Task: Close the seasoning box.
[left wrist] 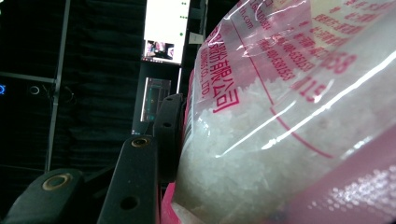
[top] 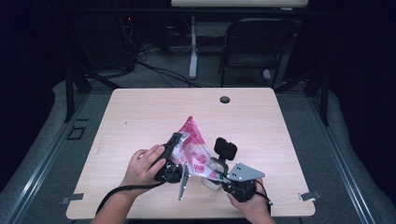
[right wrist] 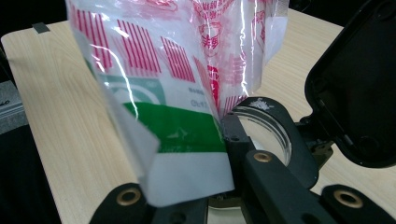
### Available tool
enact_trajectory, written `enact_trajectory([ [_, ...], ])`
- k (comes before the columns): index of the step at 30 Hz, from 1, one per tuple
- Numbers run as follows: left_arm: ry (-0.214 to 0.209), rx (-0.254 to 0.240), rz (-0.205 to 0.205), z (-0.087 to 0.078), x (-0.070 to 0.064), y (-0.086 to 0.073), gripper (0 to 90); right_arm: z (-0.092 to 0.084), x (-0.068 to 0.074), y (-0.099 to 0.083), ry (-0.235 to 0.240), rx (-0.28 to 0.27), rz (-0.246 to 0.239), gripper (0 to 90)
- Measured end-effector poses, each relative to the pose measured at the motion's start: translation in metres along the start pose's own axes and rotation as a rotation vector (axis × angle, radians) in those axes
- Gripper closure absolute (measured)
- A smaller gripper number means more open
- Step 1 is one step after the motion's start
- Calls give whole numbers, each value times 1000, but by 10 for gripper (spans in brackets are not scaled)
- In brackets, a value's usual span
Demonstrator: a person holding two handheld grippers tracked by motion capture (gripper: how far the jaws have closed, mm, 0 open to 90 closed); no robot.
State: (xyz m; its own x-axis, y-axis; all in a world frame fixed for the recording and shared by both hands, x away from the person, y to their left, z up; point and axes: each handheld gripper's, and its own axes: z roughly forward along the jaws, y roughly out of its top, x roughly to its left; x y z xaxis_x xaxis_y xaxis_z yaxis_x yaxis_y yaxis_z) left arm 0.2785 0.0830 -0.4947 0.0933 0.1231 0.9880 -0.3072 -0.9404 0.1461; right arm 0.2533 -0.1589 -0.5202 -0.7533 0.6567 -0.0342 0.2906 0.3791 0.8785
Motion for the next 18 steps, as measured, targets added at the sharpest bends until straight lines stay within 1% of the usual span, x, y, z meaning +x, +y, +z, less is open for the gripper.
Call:
enact_trajectory([
  [3,7,-8,8,0,1,1,618,0,0,0,-4,5,-1,896],
  [4,1,-4,1,0,0,1,617,0,0,-1,-4,5,1,896],
  [7,-5,1,-1,0,0,1,616,0,0,-1,-3,-1,8,896],
  [8,4,-8,8,1,0,1,615,1,0,-2,-3,-1,9,896],
  [11,-2,-4,6,0,0,2,613,1,0,-2,-4,5,10,896],
  [13,2,-13,2,1,0,2,613,1,0,-2,-7,10,8,896],
  [18,-2,-15,2,1,-1,2,608,0,0,-2,-10,6,12,896],
])
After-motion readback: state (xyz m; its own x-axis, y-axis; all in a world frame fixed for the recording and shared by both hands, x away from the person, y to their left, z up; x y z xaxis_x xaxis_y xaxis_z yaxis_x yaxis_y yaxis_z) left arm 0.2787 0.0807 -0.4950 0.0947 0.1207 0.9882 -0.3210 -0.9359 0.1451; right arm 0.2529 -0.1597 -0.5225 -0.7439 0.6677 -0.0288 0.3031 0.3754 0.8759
